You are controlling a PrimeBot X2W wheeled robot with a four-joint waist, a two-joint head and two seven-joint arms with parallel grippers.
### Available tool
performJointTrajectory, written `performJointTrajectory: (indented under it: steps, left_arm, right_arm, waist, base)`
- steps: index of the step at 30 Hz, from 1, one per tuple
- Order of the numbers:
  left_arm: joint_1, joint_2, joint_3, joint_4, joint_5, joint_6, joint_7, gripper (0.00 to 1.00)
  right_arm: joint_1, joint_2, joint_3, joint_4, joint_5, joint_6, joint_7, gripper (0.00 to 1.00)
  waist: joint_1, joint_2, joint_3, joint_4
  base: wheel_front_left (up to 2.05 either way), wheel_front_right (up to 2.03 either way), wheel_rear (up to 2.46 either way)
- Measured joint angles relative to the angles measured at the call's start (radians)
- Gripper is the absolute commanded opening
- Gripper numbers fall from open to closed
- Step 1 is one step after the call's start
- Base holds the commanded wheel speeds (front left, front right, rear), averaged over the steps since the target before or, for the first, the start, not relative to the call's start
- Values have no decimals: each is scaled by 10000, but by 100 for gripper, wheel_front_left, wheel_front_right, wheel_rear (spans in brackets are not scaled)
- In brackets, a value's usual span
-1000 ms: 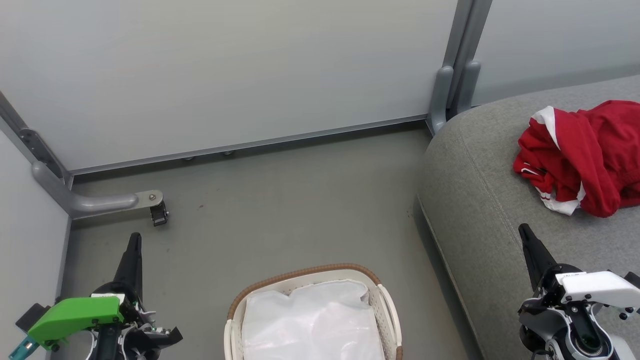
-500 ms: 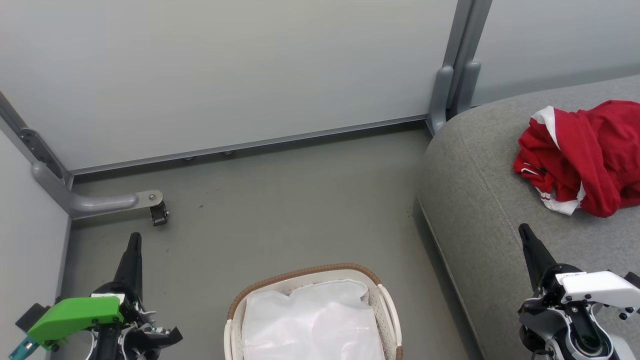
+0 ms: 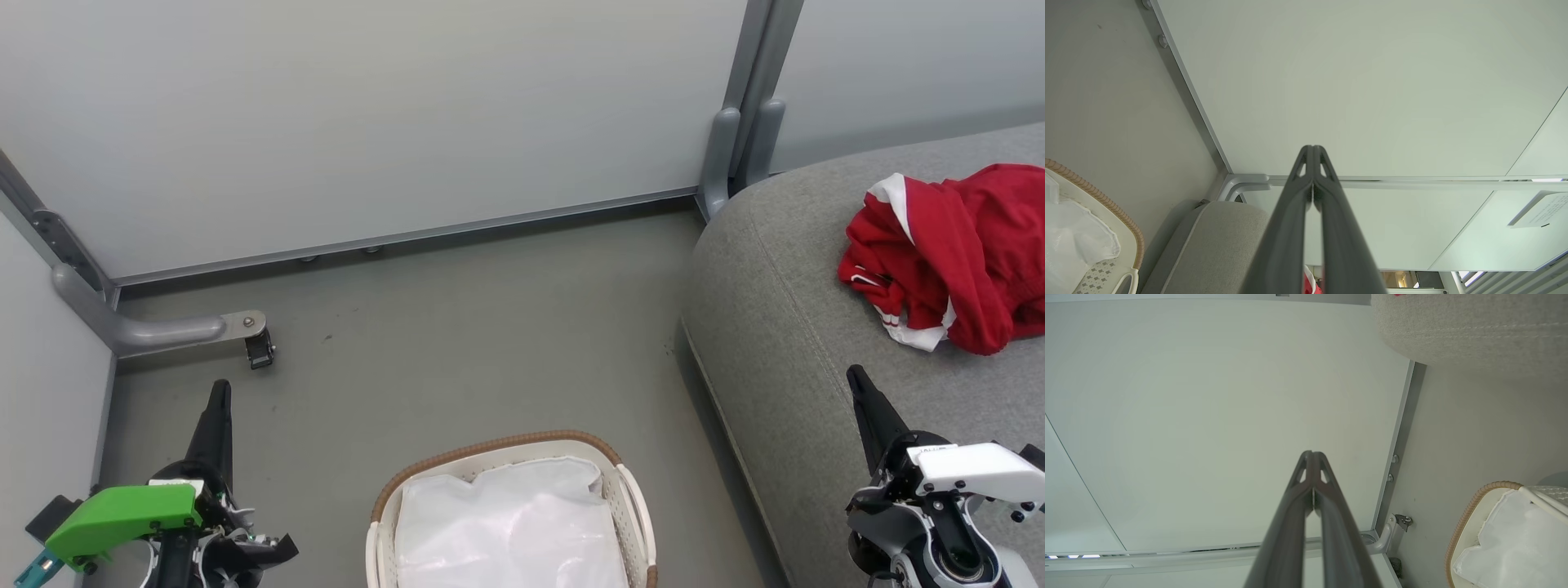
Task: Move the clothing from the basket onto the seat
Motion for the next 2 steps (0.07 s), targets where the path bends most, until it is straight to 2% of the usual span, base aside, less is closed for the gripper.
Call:
performJointTrajectory:
  steps: [2]
  left_arm:
    - [0, 0, 0, 0, 0, 0, 0, 0]
  right_arm:
    - [0, 0, 0, 0, 0, 0, 0, 0]
  waist:
    - [0, 0, 0, 0]
  base:
    - [0, 0, 0]
